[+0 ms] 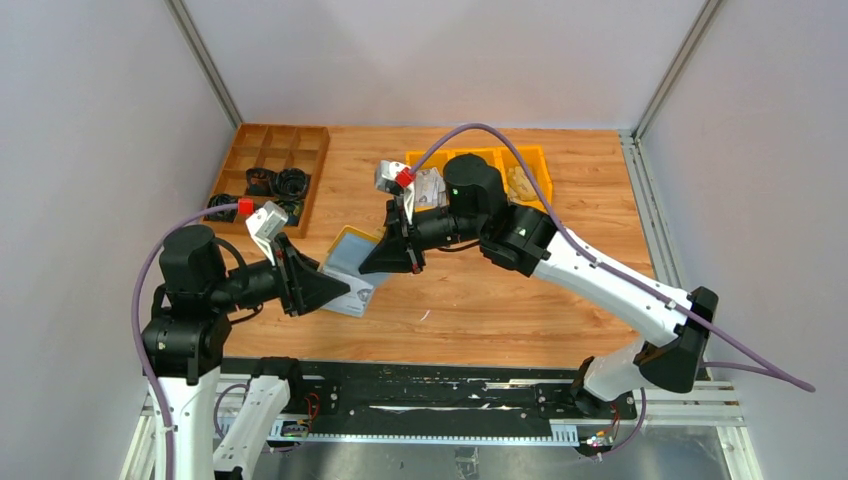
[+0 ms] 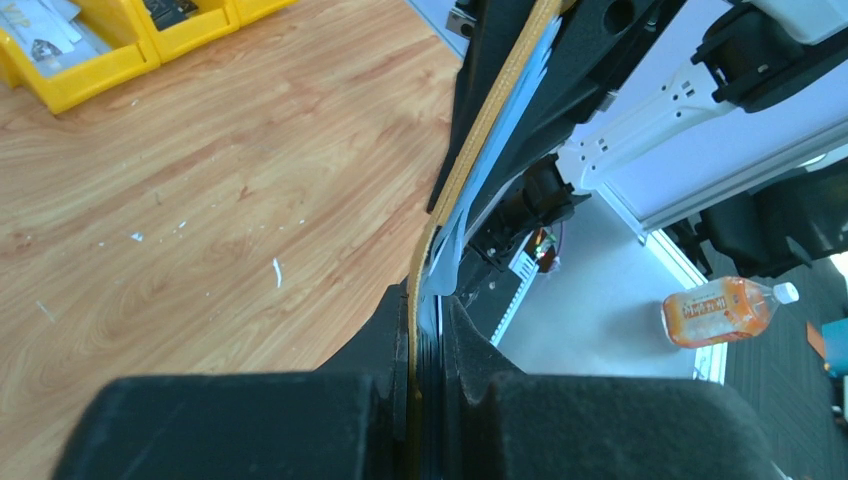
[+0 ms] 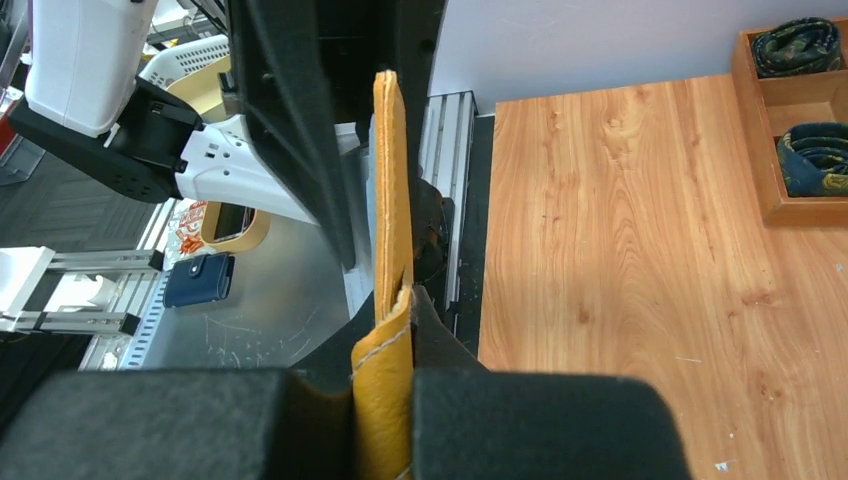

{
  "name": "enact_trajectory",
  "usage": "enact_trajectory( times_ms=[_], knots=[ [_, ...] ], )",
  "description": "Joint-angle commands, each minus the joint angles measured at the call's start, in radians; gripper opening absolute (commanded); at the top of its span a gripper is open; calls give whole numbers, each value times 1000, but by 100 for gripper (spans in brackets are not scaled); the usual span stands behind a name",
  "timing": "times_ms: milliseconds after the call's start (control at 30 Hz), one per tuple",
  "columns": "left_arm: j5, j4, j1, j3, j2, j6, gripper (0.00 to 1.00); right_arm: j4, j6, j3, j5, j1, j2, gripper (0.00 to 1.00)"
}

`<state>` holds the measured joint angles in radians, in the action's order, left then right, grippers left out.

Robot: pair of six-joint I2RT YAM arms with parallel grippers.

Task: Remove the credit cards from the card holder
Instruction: Remove the credit card from the card holder.

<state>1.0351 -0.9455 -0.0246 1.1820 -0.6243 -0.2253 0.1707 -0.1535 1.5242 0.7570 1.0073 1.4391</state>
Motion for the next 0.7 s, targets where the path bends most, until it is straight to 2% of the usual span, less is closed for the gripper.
enact_trajectory(
  times_ms=[0,133,233,333,433,500,667],
  knots=[
    [36,-25,0,23,1,30,49,-115,-69,-4,-20,-14,-34,0],
    [80,-8,1,6,17,14,79,-472,-304,-170,-85,-42,-110,0],
    [103,116,0,-40,60,-89,82,-672,-428,-266,-142,-54,-149,0],
    [90,400,1,-120,135,-306,82,-832,-518,-352,-194,-55,-175,0],
    [64,597,1,-180,189,-454,78,-927,-594,-417,-224,-54,-189,0],
    [47,617,0,-178,185,-473,72,-999,-649,-459,-231,-53,-191,0],
    [33,596,1,-137,120,-470,46,-1106,-737,-546,-251,-47,-193,0]
  ],
)
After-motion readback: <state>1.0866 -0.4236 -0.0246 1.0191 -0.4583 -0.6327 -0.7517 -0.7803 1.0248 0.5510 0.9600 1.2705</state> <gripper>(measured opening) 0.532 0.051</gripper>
